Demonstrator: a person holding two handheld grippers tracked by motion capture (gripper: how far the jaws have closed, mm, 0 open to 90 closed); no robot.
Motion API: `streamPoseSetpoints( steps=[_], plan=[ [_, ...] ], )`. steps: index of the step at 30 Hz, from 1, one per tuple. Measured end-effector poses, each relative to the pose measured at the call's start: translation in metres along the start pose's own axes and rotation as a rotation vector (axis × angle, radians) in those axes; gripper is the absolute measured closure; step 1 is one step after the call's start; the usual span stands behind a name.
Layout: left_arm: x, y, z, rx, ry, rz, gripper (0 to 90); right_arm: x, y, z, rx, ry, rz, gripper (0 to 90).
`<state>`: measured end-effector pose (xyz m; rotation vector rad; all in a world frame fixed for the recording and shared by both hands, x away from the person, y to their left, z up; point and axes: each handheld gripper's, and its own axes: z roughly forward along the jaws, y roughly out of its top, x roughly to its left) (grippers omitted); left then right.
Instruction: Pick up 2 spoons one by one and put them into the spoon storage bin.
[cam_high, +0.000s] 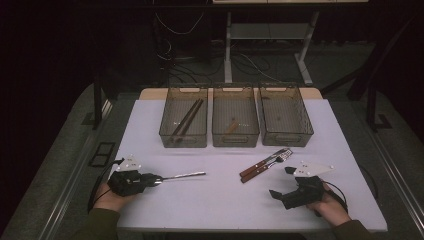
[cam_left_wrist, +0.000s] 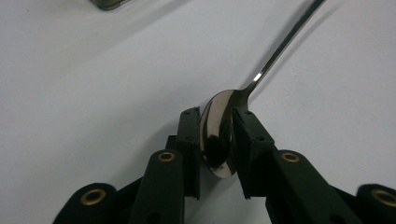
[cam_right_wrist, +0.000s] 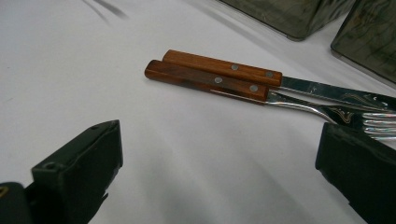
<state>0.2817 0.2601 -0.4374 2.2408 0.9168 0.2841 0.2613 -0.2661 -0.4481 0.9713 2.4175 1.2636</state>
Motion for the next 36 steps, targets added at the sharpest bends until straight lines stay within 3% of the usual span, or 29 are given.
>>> streamPoseSetpoints(
  steps=[5,7,8,9,11,19,22,27,31,36],
  plan=[
    [-0.0013,-0.0009,-0.0040,-0.006,-0.010,0.012,78.0,0.0003,0.0001,0.0001,0.000,-0.001,-0.001,0.9],
    [-0.0024,-0.0014,-0.0043,-0.013,-0.039,0.018,81.9,0.0001,0.0001,0.0001,-0.001,-0.001,0.000,0.9],
    [-0.0039,-0.0019,-0.0022,0.012,-0.061,0.035,83.9,0.0001,0.0001,0.0002,-0.001,-0.002,0.000,0.9],
    [-0.0066,-0.0026,0.0007,0.032,-0.058,0.059,84.4,0.0001,0.0001,0.0002,-0.001,-0.002,-0.001,0.9],
    [-0.0079,-0.0015,0.0008,0.035,-0.048,0.063,84.0,0.0001,0.0001,0.0002,-0.001,-0.001,-0.002,0.9],
    [-0.0063,-0.0018,0.0009,0.028,-0.057,0.036,84.5,0.0000,0.0001,0.0002,-0.001,-0.001,-0.003,0.9],
    [-0.0067,-0.0022,0.0020,0.009,-0.060,0.008,84.7,-0.0002,0.0002,0.0000,-0.002,-0.001,-0.004,0.9],
    [-0.0066,-0.0002,0.0030,0.012,-0.058,0.017,84.7,-0.0001,0.0001,0.0003,0.000,-0.003,-0.004,0.9],
    [-0.0076,0.0014,0.0031,-0.004,-0.062,0.013,84.7,0.0001,0.0001,0.0005,0.001,-0.002,-0.005,0.9],
    [-0.0087,0.0038,0.0015,-0.047,-0.060,-0.022,84.7,0.0002,0.0000,0.0009,0.001,-0.001,-0.003,0.9]
  ],
)
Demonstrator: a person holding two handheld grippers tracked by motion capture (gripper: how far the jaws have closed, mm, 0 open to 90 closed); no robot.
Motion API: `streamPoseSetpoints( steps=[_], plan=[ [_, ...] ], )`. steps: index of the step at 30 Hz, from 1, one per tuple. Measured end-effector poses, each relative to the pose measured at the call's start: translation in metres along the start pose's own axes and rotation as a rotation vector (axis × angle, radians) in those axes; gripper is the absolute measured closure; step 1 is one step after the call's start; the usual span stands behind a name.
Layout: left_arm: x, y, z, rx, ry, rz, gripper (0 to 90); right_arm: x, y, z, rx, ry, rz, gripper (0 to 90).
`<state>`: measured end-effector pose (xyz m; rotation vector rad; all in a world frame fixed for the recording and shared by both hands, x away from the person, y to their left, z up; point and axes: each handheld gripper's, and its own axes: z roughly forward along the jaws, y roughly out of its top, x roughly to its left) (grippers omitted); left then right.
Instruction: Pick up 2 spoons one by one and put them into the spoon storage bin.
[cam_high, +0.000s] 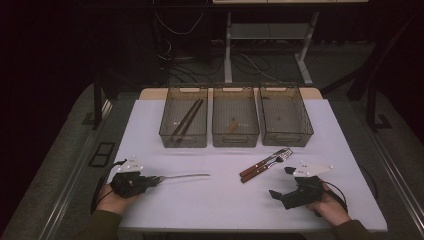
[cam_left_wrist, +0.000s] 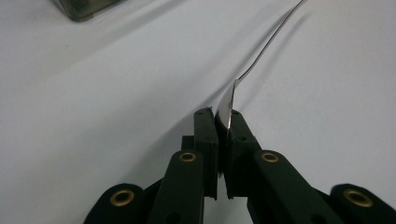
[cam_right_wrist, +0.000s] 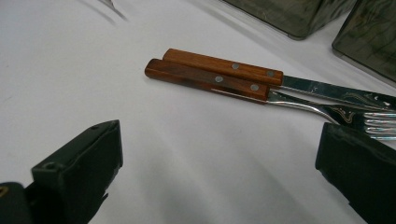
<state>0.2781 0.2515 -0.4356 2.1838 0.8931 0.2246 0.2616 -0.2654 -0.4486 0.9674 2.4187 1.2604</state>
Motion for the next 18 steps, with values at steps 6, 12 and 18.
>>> streamPoseSetpoints(
  steps=[6,12,18],
  plan=[
    [-0.003,0.006,-0.003,-0.046,0.026,-0.036,84.8,0.000,0.000,0.001,0.000,-0.001,0.002,0.9],
    [-0.010,0.021,-0.006,-0.096,0.058,-0.060,84.9,-0.001,0.000,0.001,0.001,-0.003,0.001,0.9],
    [-0.014,0.046,0.003,-0.139,0.078,-0.070,84.9,-0.001,0.000,0.001,0.001,-0.005,0.004,0.9]
  ],
)
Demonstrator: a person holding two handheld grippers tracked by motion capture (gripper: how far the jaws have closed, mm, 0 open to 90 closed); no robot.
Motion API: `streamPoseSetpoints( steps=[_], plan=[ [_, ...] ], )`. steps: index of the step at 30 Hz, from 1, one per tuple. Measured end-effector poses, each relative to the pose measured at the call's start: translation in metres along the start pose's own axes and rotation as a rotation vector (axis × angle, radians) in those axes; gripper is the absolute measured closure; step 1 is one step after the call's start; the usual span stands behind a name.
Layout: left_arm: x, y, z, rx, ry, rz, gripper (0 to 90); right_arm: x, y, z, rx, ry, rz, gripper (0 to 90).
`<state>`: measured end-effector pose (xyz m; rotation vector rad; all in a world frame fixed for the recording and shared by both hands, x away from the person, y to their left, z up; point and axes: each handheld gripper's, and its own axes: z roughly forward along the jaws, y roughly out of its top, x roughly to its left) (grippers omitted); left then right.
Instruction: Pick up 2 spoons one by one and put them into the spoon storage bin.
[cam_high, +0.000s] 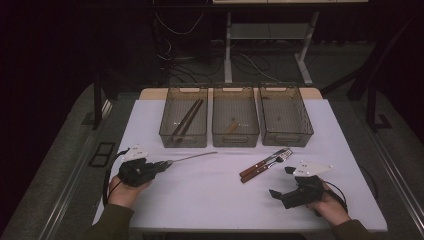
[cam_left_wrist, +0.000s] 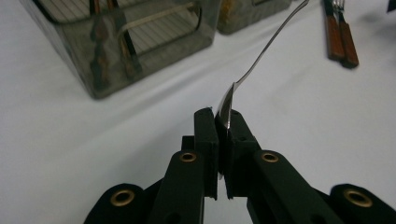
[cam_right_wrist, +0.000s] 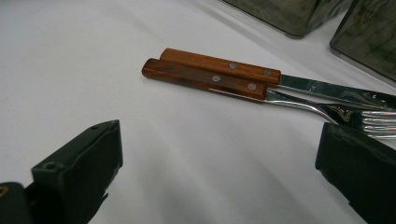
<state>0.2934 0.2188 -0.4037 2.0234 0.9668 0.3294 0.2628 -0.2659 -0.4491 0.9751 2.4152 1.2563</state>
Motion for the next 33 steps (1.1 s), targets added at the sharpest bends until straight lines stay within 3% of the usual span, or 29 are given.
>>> streamPoseSetpoints(
  steps=[9,14,23,30,33],
  plan=[
    [-0.012,0.048,0.022,-0.080,0.028,0.001,84.8,0.000,0.000,0.000,0.000,0.001,0.002,0.9],
    [-0.015,0.075,0.042,-0.095,0.055,0.001,84.9,0.000,0.000,-0.001,-0.003,0.003,0.007,0.9],
    [-0.016,0.118,0.089,-0.057,0.127,-0.017,84.8,-0.001,0.000,-0.001,-0.006,0.009,0.003,0.9],
    [-0.030,0.145,0.130,0.000,0.161,-0.004,84.8,0.000,0.000,-0.002,-0.008,0.011,0.004,0.9],
    [-0.035,0.153,0.145,0.012,0.177,-0.026,84.8,0.000,0.000,-0.002,-0.011,0.014,0.002,0.9]
  ],
)
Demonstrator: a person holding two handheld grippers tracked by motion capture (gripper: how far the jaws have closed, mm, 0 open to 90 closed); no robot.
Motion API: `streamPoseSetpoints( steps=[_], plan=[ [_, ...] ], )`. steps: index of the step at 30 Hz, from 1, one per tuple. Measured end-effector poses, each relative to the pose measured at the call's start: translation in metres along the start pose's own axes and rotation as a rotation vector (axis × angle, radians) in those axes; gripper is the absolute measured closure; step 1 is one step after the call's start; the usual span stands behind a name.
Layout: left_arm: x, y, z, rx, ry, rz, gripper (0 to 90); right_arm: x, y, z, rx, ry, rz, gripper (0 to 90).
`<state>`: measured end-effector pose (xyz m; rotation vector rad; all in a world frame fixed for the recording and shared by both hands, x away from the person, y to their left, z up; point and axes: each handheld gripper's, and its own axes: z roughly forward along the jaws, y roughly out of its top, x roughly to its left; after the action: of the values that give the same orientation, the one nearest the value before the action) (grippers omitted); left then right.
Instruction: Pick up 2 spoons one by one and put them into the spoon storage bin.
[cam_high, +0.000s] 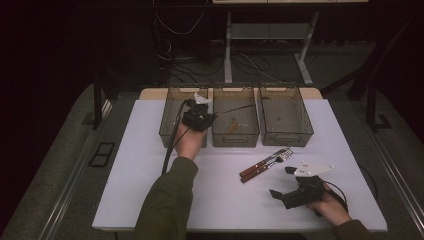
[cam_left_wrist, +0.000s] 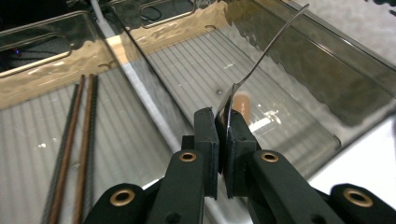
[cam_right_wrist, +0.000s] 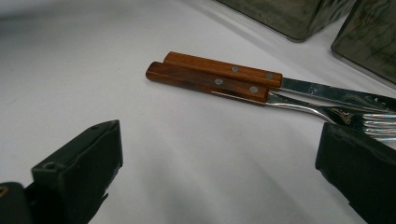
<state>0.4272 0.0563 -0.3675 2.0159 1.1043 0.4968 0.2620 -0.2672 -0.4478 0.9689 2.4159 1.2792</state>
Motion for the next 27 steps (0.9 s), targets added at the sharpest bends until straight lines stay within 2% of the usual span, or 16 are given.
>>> streamPoseSetpoints(
  steps=[3,5,11,12,13,16,24,27],
  plan=[
    [-0.004,0.004,0.009,0.030,0.030,0.004,84.8,0.000,0.000,-0.001,-0.003,0.003,-0.001,0.9],
    [-0.006,0.004,0.014,0.036,0.041,-0.012,84.8,0.001,0.000,-0.001,-0.005,0.007,-0.002,0.9],
    [-0.007,0.003,0.022,0.044,0.044,-0.041,84.1,0.001,0.000,-0.001,-0.006,0.008,-0.002,0.9],
    [-0.007,0.002,0.023,0.042,0.044,-0.045,81.7,0.002,0.001,-0.001,-0.006,0.009,-0.002,0.9],
    [-0.007,0.002,0.023,0.035,0.049,-0.049,73.5,0.001,0.000,-0.001,-0.007,0.009,-0.002,0.9],
    [-0.006,0.003,0.021,0.030,0.040,-0.046,65.9,0.001,0.001,-0.001,-0.006,0.008,-0.003,0.9],
    [-0.008,0.004,0.009,-0.009,-0.043,-0.027,59.7,0.001,0.000,-0.001,-0.005,0.009,-0.007,0.9],
    [-0.009,0.002,0.001,-0.035,-0.094,0.009,55.4,0.001,0.000,-0.001,-0.003,0.007,-0.003,0.9]
  ],
)
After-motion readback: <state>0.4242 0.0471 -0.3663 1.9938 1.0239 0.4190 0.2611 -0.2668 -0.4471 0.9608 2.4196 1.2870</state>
